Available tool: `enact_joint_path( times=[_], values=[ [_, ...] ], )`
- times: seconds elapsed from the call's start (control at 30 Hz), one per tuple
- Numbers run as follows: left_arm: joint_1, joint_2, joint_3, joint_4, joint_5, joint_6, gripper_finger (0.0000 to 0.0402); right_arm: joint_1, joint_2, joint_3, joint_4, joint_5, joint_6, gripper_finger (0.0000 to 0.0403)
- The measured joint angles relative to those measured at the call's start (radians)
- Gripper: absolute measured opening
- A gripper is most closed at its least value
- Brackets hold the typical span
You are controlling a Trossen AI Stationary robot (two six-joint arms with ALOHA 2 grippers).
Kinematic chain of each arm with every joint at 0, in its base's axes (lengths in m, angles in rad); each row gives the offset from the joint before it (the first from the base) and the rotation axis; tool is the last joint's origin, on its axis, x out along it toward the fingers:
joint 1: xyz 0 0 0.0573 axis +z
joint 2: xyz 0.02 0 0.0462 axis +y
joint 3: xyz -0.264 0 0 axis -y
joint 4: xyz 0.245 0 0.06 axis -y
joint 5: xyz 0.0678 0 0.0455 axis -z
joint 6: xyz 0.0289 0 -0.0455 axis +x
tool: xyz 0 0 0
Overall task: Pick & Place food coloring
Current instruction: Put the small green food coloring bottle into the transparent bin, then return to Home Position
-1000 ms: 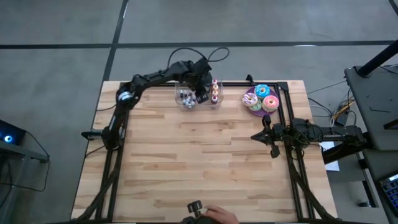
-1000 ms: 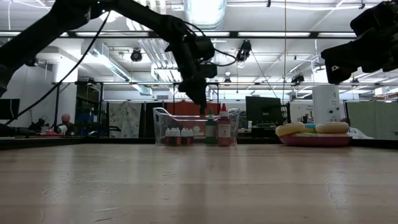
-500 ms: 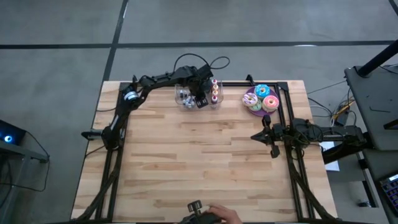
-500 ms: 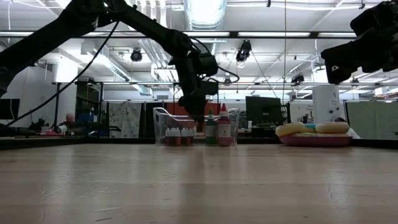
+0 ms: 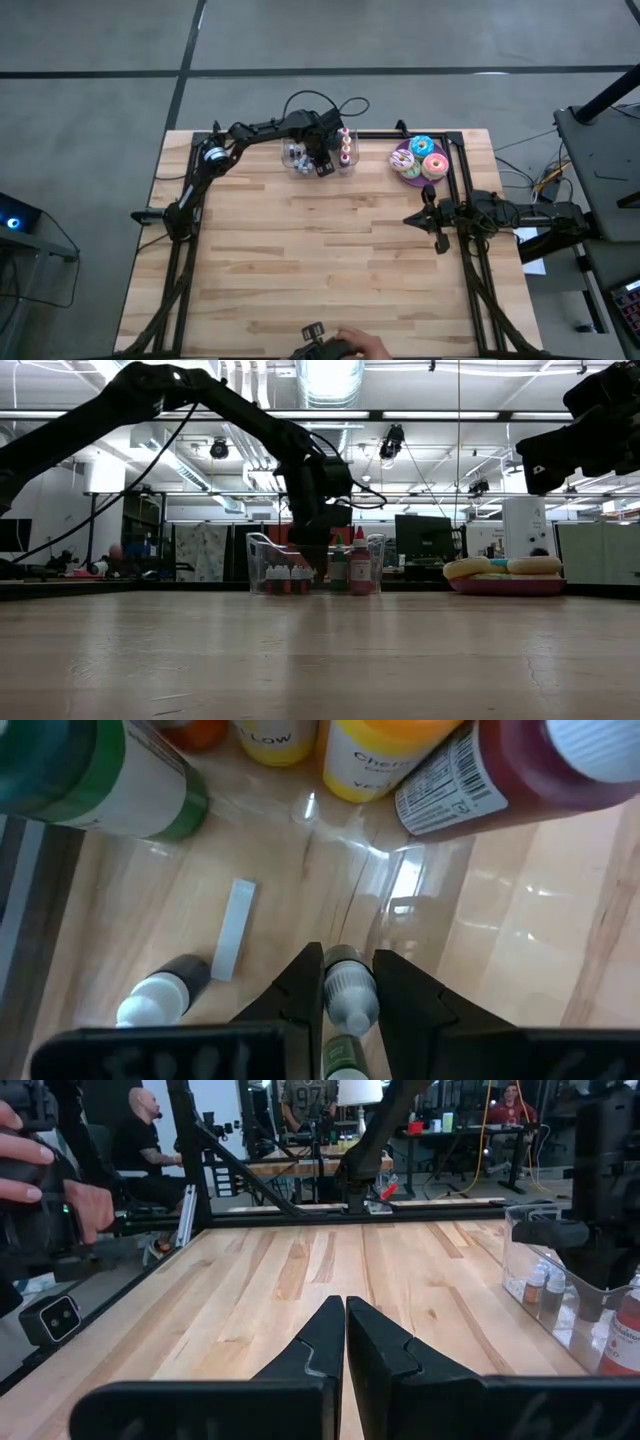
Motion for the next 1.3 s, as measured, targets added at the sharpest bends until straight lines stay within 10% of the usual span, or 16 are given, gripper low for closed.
enact_joint_path(
  times=[1.3],
  values=[
    [-0.003, -0.003, -0.006, 0.012, -0.003, -0.016, 0.0103, 0.0, 0.0, 0.0, 0.0, 0.0, 0.0, 0.0008]
  ],
)
